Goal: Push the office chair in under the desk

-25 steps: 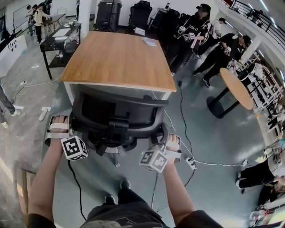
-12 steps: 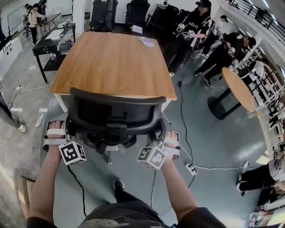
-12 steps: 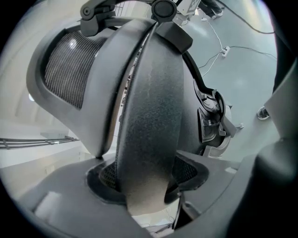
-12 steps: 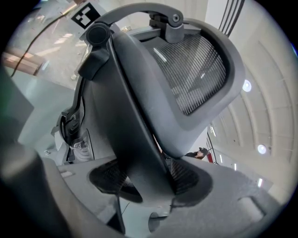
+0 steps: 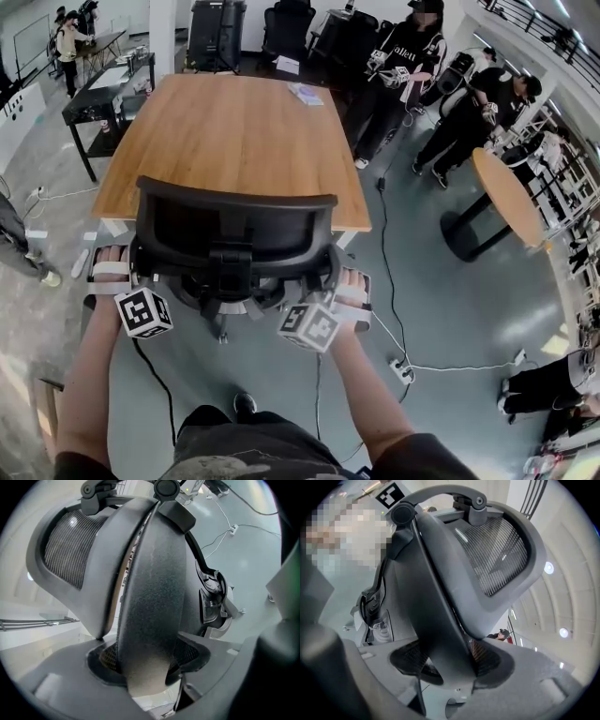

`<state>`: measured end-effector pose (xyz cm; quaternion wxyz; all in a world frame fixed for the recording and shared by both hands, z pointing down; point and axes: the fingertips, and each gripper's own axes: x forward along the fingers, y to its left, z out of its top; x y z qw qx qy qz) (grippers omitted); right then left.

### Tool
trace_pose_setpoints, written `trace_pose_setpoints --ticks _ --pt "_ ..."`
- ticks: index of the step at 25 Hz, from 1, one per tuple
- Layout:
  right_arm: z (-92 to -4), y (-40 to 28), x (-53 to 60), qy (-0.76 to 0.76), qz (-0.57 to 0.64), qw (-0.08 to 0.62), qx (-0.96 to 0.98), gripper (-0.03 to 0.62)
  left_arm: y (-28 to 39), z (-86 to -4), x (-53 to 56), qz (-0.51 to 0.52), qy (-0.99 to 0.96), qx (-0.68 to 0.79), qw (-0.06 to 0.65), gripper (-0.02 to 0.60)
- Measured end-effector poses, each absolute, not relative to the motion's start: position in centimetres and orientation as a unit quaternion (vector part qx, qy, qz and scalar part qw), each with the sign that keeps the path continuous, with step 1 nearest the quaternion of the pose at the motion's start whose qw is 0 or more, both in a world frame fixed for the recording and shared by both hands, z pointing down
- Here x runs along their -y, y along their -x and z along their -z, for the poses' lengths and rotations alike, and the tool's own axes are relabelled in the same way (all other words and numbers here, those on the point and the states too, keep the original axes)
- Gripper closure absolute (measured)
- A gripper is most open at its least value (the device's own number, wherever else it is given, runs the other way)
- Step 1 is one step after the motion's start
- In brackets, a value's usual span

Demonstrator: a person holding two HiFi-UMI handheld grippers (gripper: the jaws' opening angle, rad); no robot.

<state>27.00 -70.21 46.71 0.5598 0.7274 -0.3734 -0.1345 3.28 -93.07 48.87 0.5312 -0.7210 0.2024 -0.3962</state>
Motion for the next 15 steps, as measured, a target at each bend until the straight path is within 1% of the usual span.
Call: trace_pose_setpoints --ticks 7,15 --pt "-44.7 -31.6 74.2 -0.731 0.125 0.559 0.370 0.330 -7.5 -46.8 96.7 0.397 0.721 -0.201 0.531 0.273" --pt "-46.7 -33.5 75.6 -0.736 0.122 0.560 0.360 0.329 -9.4 -48.8 98.1 0.383 0.720 -0.200 0.543 0.270"
